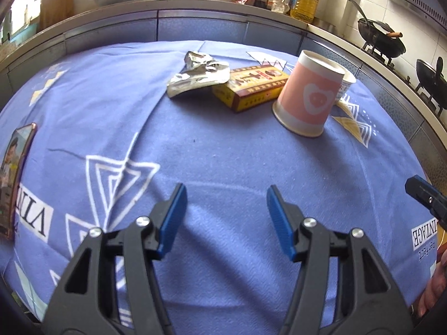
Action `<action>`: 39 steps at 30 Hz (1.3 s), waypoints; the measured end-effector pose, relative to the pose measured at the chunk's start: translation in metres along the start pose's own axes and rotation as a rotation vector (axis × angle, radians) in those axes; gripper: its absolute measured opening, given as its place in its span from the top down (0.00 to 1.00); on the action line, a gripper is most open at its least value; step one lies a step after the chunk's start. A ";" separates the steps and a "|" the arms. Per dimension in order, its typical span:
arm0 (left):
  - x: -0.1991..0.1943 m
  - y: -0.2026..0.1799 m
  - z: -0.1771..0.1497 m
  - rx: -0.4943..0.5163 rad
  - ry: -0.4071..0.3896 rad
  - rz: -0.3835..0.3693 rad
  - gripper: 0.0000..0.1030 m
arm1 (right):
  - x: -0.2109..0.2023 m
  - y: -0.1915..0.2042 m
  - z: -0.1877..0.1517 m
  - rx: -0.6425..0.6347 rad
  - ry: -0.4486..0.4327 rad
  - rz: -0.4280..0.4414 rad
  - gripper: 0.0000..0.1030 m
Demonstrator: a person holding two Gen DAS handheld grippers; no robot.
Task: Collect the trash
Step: 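Move both open tools back over the table toward the paper cups, then grasp the pink paper cup with the left tool while the right grasps the white yogurt cup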
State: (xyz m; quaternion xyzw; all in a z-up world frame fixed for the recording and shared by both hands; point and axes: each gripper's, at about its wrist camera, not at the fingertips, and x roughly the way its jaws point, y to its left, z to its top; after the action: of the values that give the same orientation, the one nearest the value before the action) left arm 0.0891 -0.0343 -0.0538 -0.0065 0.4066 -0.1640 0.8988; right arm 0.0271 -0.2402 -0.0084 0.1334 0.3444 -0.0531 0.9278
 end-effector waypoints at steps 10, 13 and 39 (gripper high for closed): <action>-0.003 0.010 -0.001 -0.032 -0.018 -0.053 0.41 | -0.007 0.016 -0.007 -0.023 0.014 0.001 0.65; -0.003 0.012 0.000 -0.042 -0.019 -0.063 0.41 | -0.002 0.017 -0.007 -0.019 0.032 0.011 0.65; 0.016 -0.088 0.094 0.275 -0.159 -0.042 0.16 | 0.102 -0.024 0.107 -0.136 0.047 0.138 0.28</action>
State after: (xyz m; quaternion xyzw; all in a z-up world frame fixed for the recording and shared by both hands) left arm 0.1425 -0.1337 0.0109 0.0952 0.3078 -0.2357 0.9169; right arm 0.1670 -0.2938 -0.0026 0.0947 0.3587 0.0374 0.9279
